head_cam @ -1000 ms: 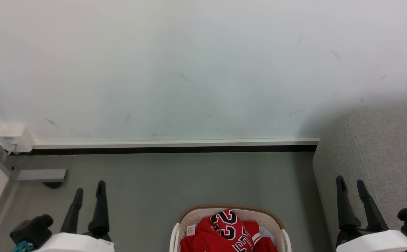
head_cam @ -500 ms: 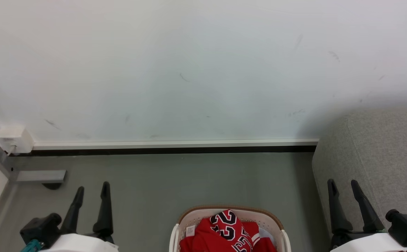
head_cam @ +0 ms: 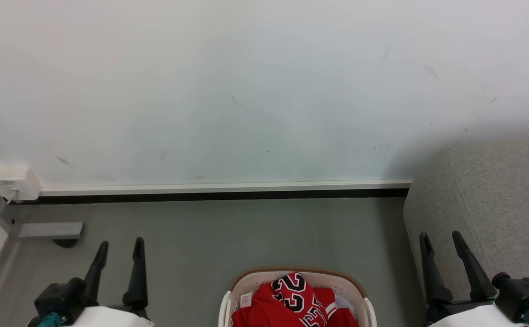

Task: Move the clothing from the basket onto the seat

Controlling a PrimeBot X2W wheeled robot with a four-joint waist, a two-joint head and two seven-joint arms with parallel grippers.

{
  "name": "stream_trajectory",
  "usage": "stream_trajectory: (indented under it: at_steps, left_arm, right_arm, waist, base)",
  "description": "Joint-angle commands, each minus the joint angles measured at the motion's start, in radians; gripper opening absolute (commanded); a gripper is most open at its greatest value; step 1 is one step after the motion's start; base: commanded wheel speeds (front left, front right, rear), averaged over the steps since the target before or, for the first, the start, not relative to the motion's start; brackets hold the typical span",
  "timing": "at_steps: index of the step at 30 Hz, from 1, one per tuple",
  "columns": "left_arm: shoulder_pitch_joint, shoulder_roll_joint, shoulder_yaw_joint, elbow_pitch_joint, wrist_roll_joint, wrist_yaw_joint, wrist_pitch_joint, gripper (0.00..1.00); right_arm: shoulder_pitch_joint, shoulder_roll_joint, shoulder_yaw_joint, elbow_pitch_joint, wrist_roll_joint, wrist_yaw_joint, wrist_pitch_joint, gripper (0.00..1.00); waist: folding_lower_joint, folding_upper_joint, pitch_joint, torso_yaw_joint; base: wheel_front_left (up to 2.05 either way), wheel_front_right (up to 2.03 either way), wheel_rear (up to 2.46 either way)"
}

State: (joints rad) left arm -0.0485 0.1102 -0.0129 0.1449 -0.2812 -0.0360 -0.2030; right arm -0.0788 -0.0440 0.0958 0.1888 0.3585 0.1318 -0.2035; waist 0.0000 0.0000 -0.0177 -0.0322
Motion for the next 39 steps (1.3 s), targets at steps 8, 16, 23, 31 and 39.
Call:
stream_trajectory:
  at_steps: [8,16,23,31,39]
  left_arm:
    - [-0.007,0.007,0.013,0.006,0.083,-0.020,-0.023,1.00]
    - [-0.004,0.000,0.020,0.010,0.147,-0.030,-0.039,1.00]
    - [-0.011,-0.003,0.030,0.023,0.198,-0.043,-0.050,1.00]
    - [-0.011,-0.011,0.042,0.026,0.255,-0.052,-0.063,1.00]
    - [-0.005,-0.022,0.050,0.023,0.255,-0.061,-0.062,1.00]
  right_arm:
    - [-0.013,-0.009,0.008,-0.011,-0.058,-0.002,-0.021,1.00]
    - [-0.010,-0.009,0.012,-0.019,-0.104,-0.002,-0.037,1.00]
    - [-0.006,-0.009,0.013,-0.017,-0.132,-0.002,-0.049,1.00]
    - [-0.003,-0.010,0.018,-0.015,-0.174,-0.002,-0.064,1.00]
    - [0.000,-0.009,0.015,-0.013,-0.147,-0.002,-0.062,1.00]
  waist:
    - [0.0000,0.0000,-0.001,-0.005]
    - [0.0000,0.0000,-0.003,-0.009]
    - [0.0000,0.0000,-0.003,-0.011]
    - [0.0000,0.0000,-0.007,-0.016]
    - [0.0000,0.0000,-0.005,-0.017]
  base:
    - [0.00,0.00,0.00]
    - [0.00,0.00,0.00]
    - [0.00,0.00,0.00]
    - [0.00,0.00,0.00]
    - [0.00,0.00,0.00]
